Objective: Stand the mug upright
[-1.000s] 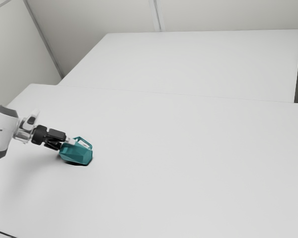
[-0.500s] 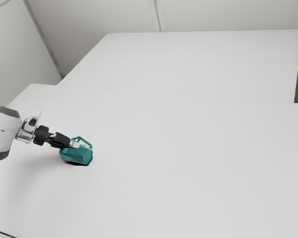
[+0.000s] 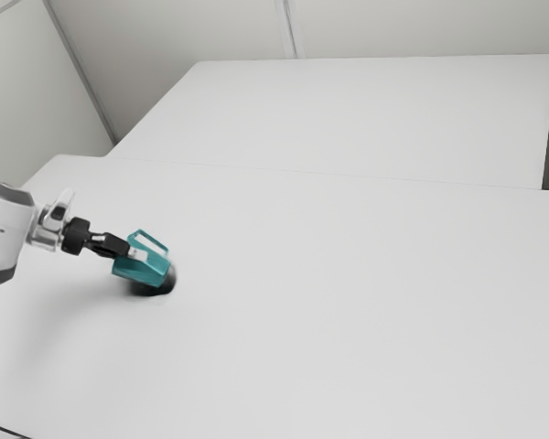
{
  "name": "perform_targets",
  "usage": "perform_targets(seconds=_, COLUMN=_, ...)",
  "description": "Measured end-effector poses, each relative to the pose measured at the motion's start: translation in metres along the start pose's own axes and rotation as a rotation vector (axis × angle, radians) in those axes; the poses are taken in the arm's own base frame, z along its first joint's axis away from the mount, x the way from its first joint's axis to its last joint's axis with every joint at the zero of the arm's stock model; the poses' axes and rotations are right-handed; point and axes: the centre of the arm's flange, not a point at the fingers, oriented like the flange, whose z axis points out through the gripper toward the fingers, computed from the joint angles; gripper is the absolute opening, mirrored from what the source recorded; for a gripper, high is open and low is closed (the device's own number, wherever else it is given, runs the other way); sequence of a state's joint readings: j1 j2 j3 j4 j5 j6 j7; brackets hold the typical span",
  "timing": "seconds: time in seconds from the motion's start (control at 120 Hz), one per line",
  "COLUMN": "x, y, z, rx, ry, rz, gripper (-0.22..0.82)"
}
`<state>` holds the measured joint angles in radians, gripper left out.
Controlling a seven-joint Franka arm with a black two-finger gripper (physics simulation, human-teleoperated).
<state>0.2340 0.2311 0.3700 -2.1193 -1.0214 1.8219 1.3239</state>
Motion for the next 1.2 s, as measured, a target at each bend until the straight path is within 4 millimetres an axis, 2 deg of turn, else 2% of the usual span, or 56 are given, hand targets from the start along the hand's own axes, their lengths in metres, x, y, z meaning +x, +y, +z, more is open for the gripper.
perform_targets(seconds=0.167, x=0.017, y=0.016, z=-0.002, rx=-0.006, ry=-0.001, rz=0.041, gripper=-0.17)
perform_targets(seconds=0.267, x=0.053, y=0.040, z=-0.008, rx=0.032, ry=-0.063, rz=0.138, gripper=-0.17)
perform_targets(seconds=0.375, x=0.104, y=0.079, z=-0.007, rx=0.167, ry=-0.293, rz=0.306, gripper=-0.17)
perform_targets(seconds=0.433, x=0.121, y=0.094, z=0.000, rx=0.262, ry=-0.431, rz=0.371, gripper=-0.17)
perform_targets(seconds=0.492, x=0.129, y=0.100, z=0.005, rx=0.359, ry=-0.539, rz=0.404, gripper=-0.17)
perform_targets(seconds=0.608, x=0.127, y=0.084, z=0.022, rx=0.510, ry=-0.652, rz=0.388, gripper=-0.17)
perform_targets(seconds=0.775, x=0.108, y=0.060, z=0.040, rx=0.646, ry=-0.643, rz=0.319, gripper=-0.17)
perform_targets(seconds=1.2, x=0.101, y=0.038, z=0.050, rx=0.804, ry=-0.470, rz=0.151, gripper=-0.17)
